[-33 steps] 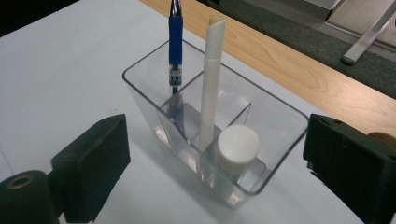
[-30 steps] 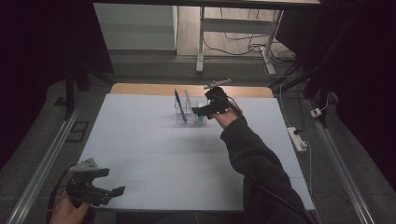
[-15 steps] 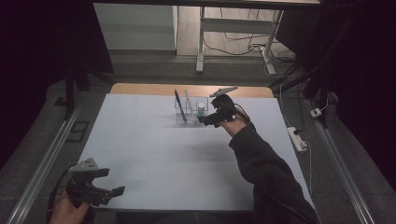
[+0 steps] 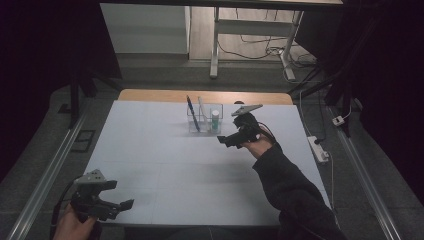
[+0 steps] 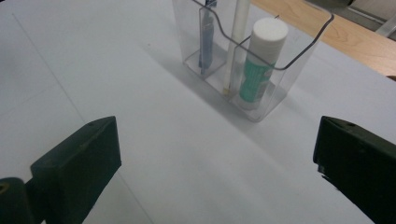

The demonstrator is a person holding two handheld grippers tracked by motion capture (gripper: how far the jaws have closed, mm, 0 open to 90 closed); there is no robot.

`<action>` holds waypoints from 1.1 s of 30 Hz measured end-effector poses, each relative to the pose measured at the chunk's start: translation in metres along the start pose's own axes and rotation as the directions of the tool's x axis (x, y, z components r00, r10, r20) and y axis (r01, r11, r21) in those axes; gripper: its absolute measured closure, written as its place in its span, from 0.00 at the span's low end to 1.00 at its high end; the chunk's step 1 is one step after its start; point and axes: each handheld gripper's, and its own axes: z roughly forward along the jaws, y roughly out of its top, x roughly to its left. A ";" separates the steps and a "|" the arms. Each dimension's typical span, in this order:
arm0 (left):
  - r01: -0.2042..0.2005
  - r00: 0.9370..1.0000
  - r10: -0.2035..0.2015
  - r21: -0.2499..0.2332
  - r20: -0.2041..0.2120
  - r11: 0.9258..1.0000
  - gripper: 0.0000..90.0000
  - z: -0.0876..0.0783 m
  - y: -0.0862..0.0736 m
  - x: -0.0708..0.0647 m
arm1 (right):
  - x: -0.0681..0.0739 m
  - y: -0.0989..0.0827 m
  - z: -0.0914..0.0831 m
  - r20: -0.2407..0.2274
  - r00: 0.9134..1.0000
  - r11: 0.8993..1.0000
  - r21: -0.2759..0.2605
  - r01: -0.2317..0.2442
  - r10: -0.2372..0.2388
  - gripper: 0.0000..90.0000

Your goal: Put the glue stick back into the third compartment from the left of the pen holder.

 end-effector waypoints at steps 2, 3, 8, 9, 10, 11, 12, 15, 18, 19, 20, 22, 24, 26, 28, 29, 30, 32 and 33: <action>0.000 1.000 0.000 0.000 -0.001 1.000 0.02 0.000 0.000 0.000 | 0.002 -0.004 -0.002 -0.007 1.000 1.000 0.000 0.005 -0.005 0.01; -0.001 1.000 0.001 -0.001 -0.001 1.000 0.02 0.000 0.000 0.000 | 0.003 -0.006 -0.003 -0.009 1.000 1.000 0.002 0.004 -0.004 0.01; -0.001 1.000 0.001 -0.002 0.000 1.000 0.02 0.000 0.000 0.000 | 0.008 -0.016 -0.008 -0.025 1.000 1.000 0.005 0.003 -0.003 0.01; -0.001 1.000 0.001 -0.002 0.000 1.000 0.02 0.000 0.000 0.000 | 0.010 -0.018 -0.009 -0.024 1.000 1.000 0.003 0.003 -0.003 0.01; -0.002 1.000 0.002 -0.002 0.000 1.000 0.02 0.000 0.000 0.000 | 0.012 -0.020 -0.011 -0.025 1.000 1.000 0.001 0.008 -0.008 0.01; -0.002 1.000 0.002 -0.002 0.000 1.000 0.02 0.000 0.000 0.000 | 0.013 -0.022 -0.012 -0.027 1.000 1.000 0.002 0.008 -0.008 0.01; -0.001 1.000 0.001 -0.003 0.000 1.000 0.02 0.000 0.000 0.000 | 0.015 -0.024 -0.014 -0.030 1.000 1.000 0.001 0.005 -0.005 0.01; -0.001 1.000 0.001 -0.003 0.000 1.000 0.02 0.000 0.000 0.000 | 0.020 -0.030 -0.020 -0.035 0.999 1.000 0.001 0.015 -0.015 0.01; -0.002 1.000 0.002 0.000 -0.003 1.000 0.02 0.000 0.000 -0.001 | 0.024 -0.038 -0.028 -0.033 0.999 1.000 -0.006 0.017 -0.017 0.01; -0.002 1.000 0.002 0.000 -0.003 1.000 0.02 0.000 0.000 -0.001 | 0.025 -0.041 -0.030 -0.033 0.999 1.000 -0.005 0.014 -0.014 0.01; -0.002 1.000 0.002 0.000 -0.002 1.000 0.02 0.000 0.000 -0.001 | 0.026 -0.044 -0.033 -0.032 0.999 1.000 -0.007 0.015 -0.015 0.01; -0.002 1.000 0.002 0.000 -0.002 1.000 0.02 0.000 0.000 -0.001 | 0.028 -0.049 -0.039 -0.034 0.999 1.000 -0.012 0.012 -0.012 0.01; -0.003 1.000 0.003 0.000 -0.002 1.000 0.02 0.000 0.000 -0.001 | 0.030 -0.055 -0.045 -0.031 0.999 1.000 -0.017 0.006 -0.006 0.01; -0.004 1.000 0.004 0.001 -0.003 1.000 0.02 0.000 0.000 -0.001 | 0.031 -0.060 -0.052 -0.030 1.000 1.000 -0.022 -0.003 0.002 0.01; -0.004 1.000 0.004 0.001 -0.003 1.000 0.02 0.000 0.000 -0.001 | 0.032 -0.066 -0.060 -0.024 1.000 1.000 -0.024 -0.012 0.012 0.01; -0.004 1.000 0.004 0.000 -0.003 1.000 0.02 0.000 0.000 -0.001 | 0.032 -0.068 -0.064 -0.020 1.000 1.000 -0.027 -0.014 0.013 0.01; -0.004 1.000 0.004 0.001 -0.003 1.000 0.02 0.000 0.000 -0.001 | 0.033 -0.071 -0.068 -0.019 1.000 0.999 -0.030 -0.020 0.020 0.01; -0.004 1.000 0.004 0.002 -0.004 1.000 0.02 0.000 0.000 -0.001 | 0.033 -0.076 -0.075 -0.011 1.000 0.999 -0.035 -0.028 0.028 0.01; -0.005 1.000 0.005 0.002 -0.004 1.000 0.02 0.000 0.000 -0.001 | 0.033 -0.079 -0.079 -0.004 1.000 0.999 -0.036 -0.029 0.028 0.01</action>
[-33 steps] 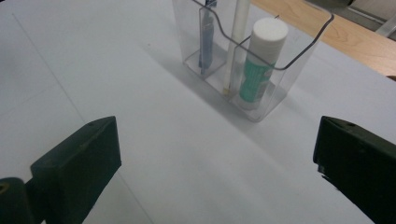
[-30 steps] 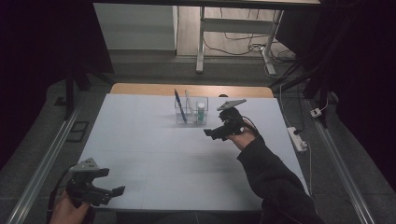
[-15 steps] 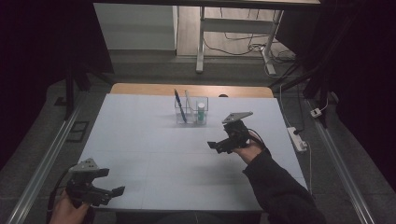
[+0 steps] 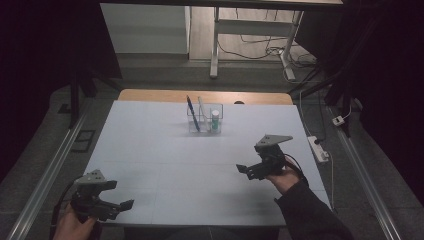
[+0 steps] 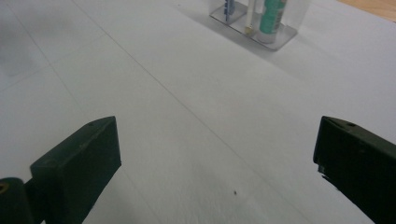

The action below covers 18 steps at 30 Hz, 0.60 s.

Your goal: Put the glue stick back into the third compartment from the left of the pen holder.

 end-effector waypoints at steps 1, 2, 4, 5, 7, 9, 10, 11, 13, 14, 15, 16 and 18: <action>0.000 1.000 0.000 0.000 0.000 1.000 0.02 0.000 0.000 0.000 | 0.000 -0.003 -0.004 0.007 1.000 1.000 0.004 -0.003 0.003 0.01; 0.001 1.000 -0.001 0.000 -0.001 1.000 0.02 0.000 0.000 0.000 | 0.000 -0.006 -0.007 0.011 1.000 1.000 0.002 -0.008 0.008 0.01; 0.002 1.000 -0.002 0.000 -0.001 1.000 0.02 0.000 0.000 0.000 | 0.000 -0.012 -0.013 0.016 1.000 1.000 0.005 -0.019 0.019 0.01; 0.002 1.000 -0.002 0.000 0.000 1.000 0.02 0.000 0.000 0.000 | 0.001 -0.015 -0.016 0.022 1.000 1.000 0.008 -0.023 0.023 0.01; 0.003 1.000 -0.003 -0.001 0.000 1.000 0.02 0.000 0.000 0.000 | 0.001 -0.021 -0.022 0.028 0.999 0.999 0.007 -0.031 0.031 0.01; 0.004 1.000 -0.004 -0.001 0.000 1.000 0.02 0.000 0.000 0.000 | 0.002 -0.027 -0.027 0.029 0.999 0.999 0.019 -0.036 0.035 0.01; 0.004 1.000 -0.004 -0.001 0.000 1.000 0.02 0.000 0.000 0.000 | 0.003 -0.030 -0.029 0.030 0.999 0.999 0.021 -0.038 0.038 0.01; 0.003 1.000 -0.003 -0.001 0.000 1.000 0.02 0.000 0.000 0.000 | 0.004 -0.032 -0.032 0.033 0.999 0.999 0.025 -0.041 0.040 0.01; 0.004 1.000 -0.004 -0.001 -0.001 1.000 0.02 0.000 0.000 0.000 | 0.005 -0.037 -0.037 0.041 0.998 0.998 0.032 -0.045 0.044 0.01; 0.004 1.000 -0.004 -0.001 0.000 1.000 0.02 0.000 0.000 0.000 | 0.006 -0.040 -0.039 0.043 0.998 0.998 0.031 -0.048 0.047 0.01; 0.004 1.000 -0.004 -0.001 -0.001 1.000 0.02 0.000 0.000 0.000 | 0.006 -0.042 -0.041 0.050 0.997 0.998 0.032 -0.053 0.051 0.01; 0.004 1.000 -0.004 -0.001 -0.001 1.000 0.02 0.000 0.000 0.000 | 0.007 -0.045 -0.043 0.052 0.997 0.998 0.031 -0.057 0.056 0.01; 0.004 1.000 -0.004 -0.001 -0.001 1.000 0.02 0.000 0.000 0.000 | 0.008 -0.050 -0.047 0.060 0.996 0.997 0.035 -0.066 0.063 0.01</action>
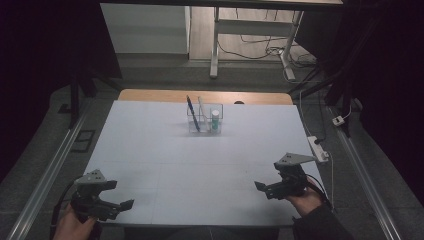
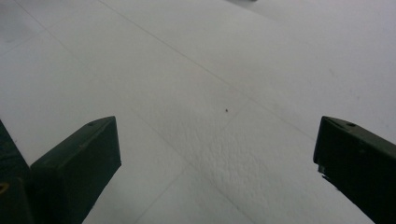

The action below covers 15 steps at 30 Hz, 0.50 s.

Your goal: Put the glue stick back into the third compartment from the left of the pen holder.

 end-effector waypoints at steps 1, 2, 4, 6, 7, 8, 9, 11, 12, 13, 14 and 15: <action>0.000 1.000 0.000 0.000 0.000 1.000 0.02 0.000 0.000 0.000 | 0.000 -0.002 -0.002 0.003 1.000 1.000 -0.002 -0.006 0.006 0.01; 0.001 1.000 -0.001 0.000 0.000 1.000 0.02 0.000 0.000 0.000 | 0.000 -0.005 -0.004 0.004 1.000 1.000 -0.004 -0.015 0.015 0.01; 0.001 1.000 -0.001 0.001 -0.001 1.000 0.02 0.000 0.000 0.000 | 0.000 -0.009 -0.008 0.013 1.000 1.000 -0.006 -0.025 0.025 0.01; 0.001 1.000 -0.001 0.001 -0.001 1.000 0.02 0.000 0.000 0.000 | 0.000 -0.013 -0.012 0.019 0.999 0.999 -0.012 -0.041 0.041 0.01; 0.001 1.000 -0.001 0.001 -0.001 1.000 0.02 0.000 0.000 0.000 | 0.000 -0.015 -0.014 0.020 0.999 0.999 -0.016 -0.050 0.050 0.01; 0.001 1.000 -0.001 0.001 -0.001 1.000 0.02 0.000 0.000 0.000 | 0.000 -0.016 -0.016 0.022 0.998 0.998 -0.019 -0.057 0.057 0.01; 0.001 1.000 -0.001 0.000 -0.001 1.000 0.02 0.000 0.000 0.000 | 0.000 -0.018 -0.018 0.026 0.998 0.998 -0.021 -0.061 0.061 0.01; 0.001 1.000 -0.001 0.000 -0.001 1.000 0.02 0.000 0.000 0.000 | 0.000 -0.021 -0.022 0.033 0.997 0.997 -0.022 -0.072 0.073 0.01; 0.001 1.000 -0.001 0.000 -0.001 1.000 0.02 0.000 0.000 0.000 | 0.000 -0.023 -0.024 0.037 0.996 0.997 -0.026 -0.076 0.077 0.01; 0.001 1.000 -0.001 0.001 -0.001 1.000 0.02 0.000 0.000 0.000 | 0.000 -0.024 -0.025 0.042 0.996 0.997 -0.024 -0.080 0.081 0.01; 0.001 1.000 -0.001 0.000 -0.002 1.000 0.02 0.000 0.000 0.000 | 0.000 -0.026 -0.027 0.047 0.996 0.997 -0.022 -0.081 0.082 0.01; 0.001 1.000 -0.001 0.000 -0.002 1.000 0.02 0.000 0.000 0.000 | 0.000 -0.027 -0.028 0.054 0.995 0.997 -0.018 -0.081 0.082 0.01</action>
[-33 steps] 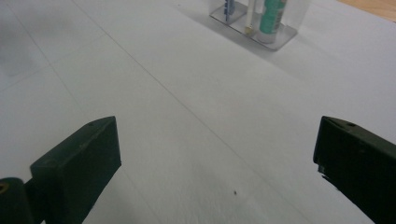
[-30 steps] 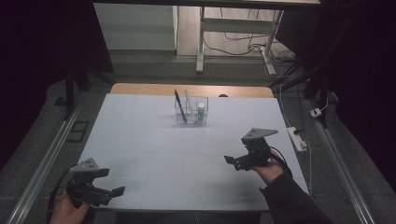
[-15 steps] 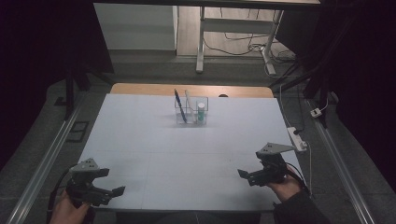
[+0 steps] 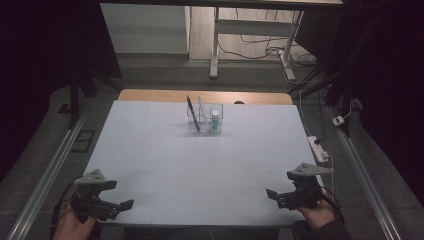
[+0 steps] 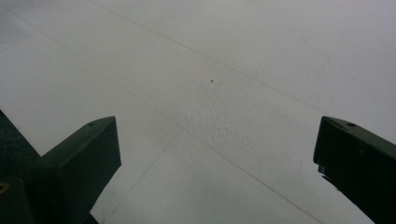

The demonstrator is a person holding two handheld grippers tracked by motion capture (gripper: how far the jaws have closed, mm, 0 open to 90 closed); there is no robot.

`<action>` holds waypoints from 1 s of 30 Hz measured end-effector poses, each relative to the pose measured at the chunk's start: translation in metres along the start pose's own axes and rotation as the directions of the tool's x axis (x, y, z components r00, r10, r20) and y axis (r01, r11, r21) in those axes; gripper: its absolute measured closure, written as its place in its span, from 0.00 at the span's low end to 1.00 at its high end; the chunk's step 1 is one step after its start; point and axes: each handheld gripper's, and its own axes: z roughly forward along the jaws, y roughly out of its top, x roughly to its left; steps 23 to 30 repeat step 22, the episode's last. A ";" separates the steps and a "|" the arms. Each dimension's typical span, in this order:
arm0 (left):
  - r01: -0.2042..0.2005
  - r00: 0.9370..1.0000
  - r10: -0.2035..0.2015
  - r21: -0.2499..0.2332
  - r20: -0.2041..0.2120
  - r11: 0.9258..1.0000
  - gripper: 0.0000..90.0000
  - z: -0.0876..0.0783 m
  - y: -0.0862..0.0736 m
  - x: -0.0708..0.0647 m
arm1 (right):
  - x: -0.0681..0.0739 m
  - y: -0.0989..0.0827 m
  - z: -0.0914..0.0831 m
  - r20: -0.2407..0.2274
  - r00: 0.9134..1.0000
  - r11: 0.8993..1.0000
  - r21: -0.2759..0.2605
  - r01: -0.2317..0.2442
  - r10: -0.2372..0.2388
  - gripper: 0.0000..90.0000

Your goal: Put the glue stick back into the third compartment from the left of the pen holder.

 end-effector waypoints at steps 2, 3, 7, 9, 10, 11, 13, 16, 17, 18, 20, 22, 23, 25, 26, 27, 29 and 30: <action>0.000 1.000 0.000 0.000 0.000 1.000 0.02 0.000 0.000 0.000 | -0.001 -0.003 -0.003 0.007 1.000 1.000 0.001 -0.009 0.009 0.01; 0.000 1.000 0.000 0.000 0.001 1.000 0.02 0.000 0.000 0.000 | -0.001 -0.005 -0.004 0.009 1.000 1.000 0.001 -0.017 0.017 0.01; 0.000 1.000 0.000 0.001 -0.001 1.000 0.02 0.000 0.000 0.000 | -0.001 -0.013 -0.008 0.016 0.999 0.999 0.014 -0.038 0.037 0.01; -0.001 1.000 0.001 0.001 -0.001 1.000 0.02 0.000 0.000 0.000 | -0.002 -0.016 -0.008 0.018 0.999 0.999 0.027 -0.045 0.044 0.01; -0.001 1.000 0.001 0.000 0.000 1.000 0.02 0.000 0.000 0.000 | -0.002 -0.018 -0.009 0.018 0.999 0.998 0.035 -0.047 0.046 0.01; -0.001 1.000 0.001 0.000 0.000 1.000 0.02 0.000 0.000 0.000 | -0.002 -0.019 -0.010 0.020 0.998 0.998 0.037 -0.052 0.051 0.01; -0.001 1.000 0.001 0.001 0.000 1.000 0.02 0.000 -0.001 0.000 | -0.001 -0.020 -0.013 0.029 0.998 0.998 0.035 -0.053 0.052 0.01; -0.001 1.000 0.001 0.002 -0.002 1.000 0.02 0.000 -0.001 0.000 | -0.001 -0.023 -0.015 0.041 0.998 0.997 0.058 -0.054 0.052 0.01; -0.002 1.000 0.002 0.002 -0.003 1.000 0.02 0.000 -0.001 0.000 | 0.000 -0.024 -0.015 0.044 0.998 0.996 0.066 -0.057 0.054 0.01; -0.001 1.000 0.001 0.002 -0.003 1.000 0.02 0.000 -0.001 0.000 | 0.000 -0.025 -0.016 0.047 0.998 0.996 0.069 -0.052 0.049 0.01; -0.001 1.000 0.001 0.001 -0.001 1.000 0.02 0.000 0.000 0.000 | 0.001 -0.025 -0.016 0.049 0.997 0.995 0.081 -0.058 0.055 0.01; 0.001 1.000 -0.001 -0.001 0.000 1.000 0.02 0.000 0.000 0.000 | 0.000 -0.026 -0.016 0.048 0.997 0.994 0.089 -0.060 0.056 0.01; 0.001 1.000 -0.001 -0.001 0.000 1.000 0.02 0.000 0.000 0.000 | 0.000 -0.026 -0.016 0.048 0.997 0.994 0.089 -0.060 0.056 0.01; 0.001 1.000 -0.001 -0.001 0.000 1.000 0.02 0.000 0.000 0.000 | 0.000 -0.026 -0.016 0.048 0.997 0.994 0.089 -0.060 0.056 0.01; 0.001 1.000 -0.001 -0.001 0.000 1.000 0.02 0.000 0.000 0.000 | 0.000 -0.026 -0.016 0.048 0.997 0.994 0.089 -0.060 0.056 0.01; 0.001 1.000 -0.001 -0.001 0.000 1.000 0.02 0.000 0.000 0.000 | 0.000 -0.026 -0.016 0.048 0.997 0.994 0.089 -0.060 0.056 0.01; 0.001 1.000 -0.001 -0.001 0.000 1.000 0.02 0.000 0.000 0.000 | 0.000 -0.026 -0.016 0.048 0.997 0.994 0.089 -0.060 0.056 0.01; 0.001 1.000 -0.001 -0.001 0.000 1.000 0.02 0.000 0.000 0.000 | 0.000 -0.026 -0.016 0.048 0.997 0.994 0.089 -0.060 0.056 0.01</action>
